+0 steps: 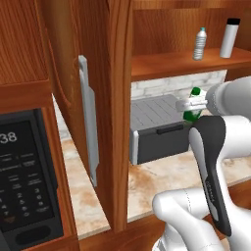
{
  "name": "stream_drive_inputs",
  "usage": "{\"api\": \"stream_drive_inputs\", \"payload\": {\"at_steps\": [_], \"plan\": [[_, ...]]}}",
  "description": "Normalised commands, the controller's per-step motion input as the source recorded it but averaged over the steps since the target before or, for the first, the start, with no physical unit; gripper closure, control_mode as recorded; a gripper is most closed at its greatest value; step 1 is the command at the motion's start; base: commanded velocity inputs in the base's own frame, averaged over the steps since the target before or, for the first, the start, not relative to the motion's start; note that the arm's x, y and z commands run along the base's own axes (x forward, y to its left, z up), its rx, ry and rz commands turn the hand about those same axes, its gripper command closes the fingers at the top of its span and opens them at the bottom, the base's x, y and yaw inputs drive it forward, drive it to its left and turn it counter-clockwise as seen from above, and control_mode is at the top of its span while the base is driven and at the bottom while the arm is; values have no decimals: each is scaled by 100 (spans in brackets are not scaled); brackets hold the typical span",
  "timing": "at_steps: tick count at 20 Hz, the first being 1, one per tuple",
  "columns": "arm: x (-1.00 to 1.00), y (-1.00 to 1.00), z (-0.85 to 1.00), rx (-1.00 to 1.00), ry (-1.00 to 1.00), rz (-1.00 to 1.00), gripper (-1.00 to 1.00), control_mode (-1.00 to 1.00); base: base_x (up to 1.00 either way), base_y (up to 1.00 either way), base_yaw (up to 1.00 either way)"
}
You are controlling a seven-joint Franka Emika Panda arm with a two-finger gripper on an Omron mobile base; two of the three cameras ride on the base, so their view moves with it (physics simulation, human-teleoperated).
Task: Pick the milk, bottled water, water bottle from the counter and place them in the open cabinet.
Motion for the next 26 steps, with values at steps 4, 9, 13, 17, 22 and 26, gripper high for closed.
{"api": "stream_drive_inputs", "payload": {"at_steps": [4,9,13,17,22,26], "plan": [[-2,0,25,0,-2,0,100,-100,0,0,0],[0,0,29,0,-1,0,100,-100,0,0,0],[0,0,34,0,-3,0,100,-100,0,0,0],[0,0,26,0,-3,0,100,-100,0,0,0],[0,0,16,0,-3,0,100,-100,0,0,0],[9,0,1,0,-4,0,100,-100,0,0,0]]}}
